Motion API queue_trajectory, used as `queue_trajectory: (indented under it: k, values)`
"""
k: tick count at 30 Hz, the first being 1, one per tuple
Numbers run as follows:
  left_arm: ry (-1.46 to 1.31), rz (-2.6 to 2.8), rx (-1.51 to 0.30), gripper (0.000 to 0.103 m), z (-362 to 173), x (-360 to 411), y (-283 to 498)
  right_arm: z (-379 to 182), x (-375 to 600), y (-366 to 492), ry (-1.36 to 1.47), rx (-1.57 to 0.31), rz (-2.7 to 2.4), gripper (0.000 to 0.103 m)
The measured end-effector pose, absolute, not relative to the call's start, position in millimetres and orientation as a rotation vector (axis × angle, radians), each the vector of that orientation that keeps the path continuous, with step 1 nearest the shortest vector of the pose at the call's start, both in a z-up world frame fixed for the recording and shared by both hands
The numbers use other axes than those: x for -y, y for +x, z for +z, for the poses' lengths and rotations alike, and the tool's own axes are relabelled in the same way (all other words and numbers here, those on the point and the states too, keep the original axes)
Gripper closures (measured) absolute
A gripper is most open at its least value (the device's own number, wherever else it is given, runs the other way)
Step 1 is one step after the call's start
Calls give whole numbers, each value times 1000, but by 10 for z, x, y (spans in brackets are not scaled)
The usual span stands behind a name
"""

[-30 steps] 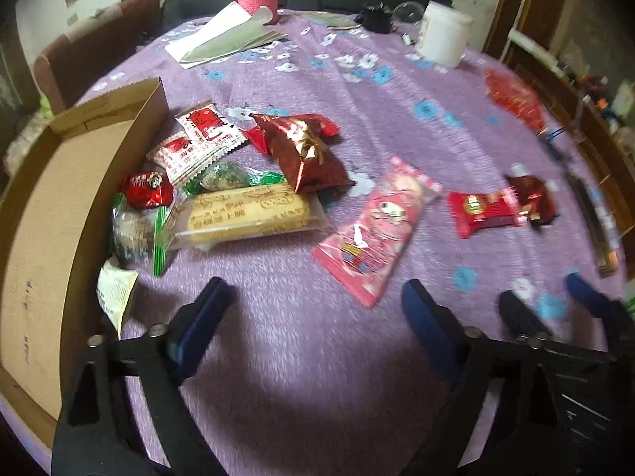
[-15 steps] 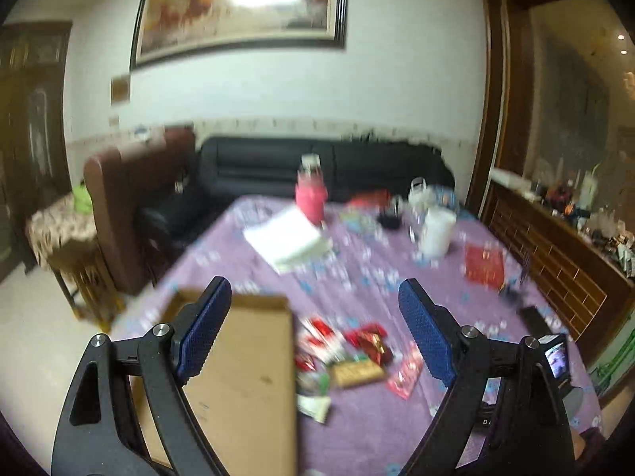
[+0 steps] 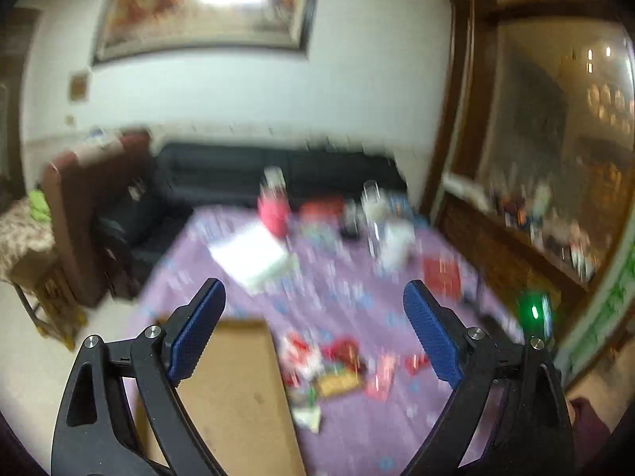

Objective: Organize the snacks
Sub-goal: 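Grasp the pink My Melody candy bag with the right gripper, then grasp the dark red wrapped candy with the left gripper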

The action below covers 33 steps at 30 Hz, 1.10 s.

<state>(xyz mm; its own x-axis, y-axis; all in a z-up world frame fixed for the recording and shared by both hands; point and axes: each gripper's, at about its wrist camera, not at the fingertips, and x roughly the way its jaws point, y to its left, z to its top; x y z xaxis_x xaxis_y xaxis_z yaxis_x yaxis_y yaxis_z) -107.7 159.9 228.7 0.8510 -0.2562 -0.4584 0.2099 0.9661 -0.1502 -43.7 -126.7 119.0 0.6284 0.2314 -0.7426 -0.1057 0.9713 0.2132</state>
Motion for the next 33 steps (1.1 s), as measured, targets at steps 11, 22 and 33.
queue_trajectory:
  k: [11, 22, 33]
  values:
    - [-7, -381, -908, 42, 857, -1109, -285, 265, 900, 212, 201, -1084, 139, 26]
    - [259, -458, -946, 42, 547, -547, -38, 269, 1079, 140, 213, -1060, 164, 72]
    - [483, -466, -1035, 64, 199, -213, 18, 255, 1257, 19, 264, -1065, 219, 72]
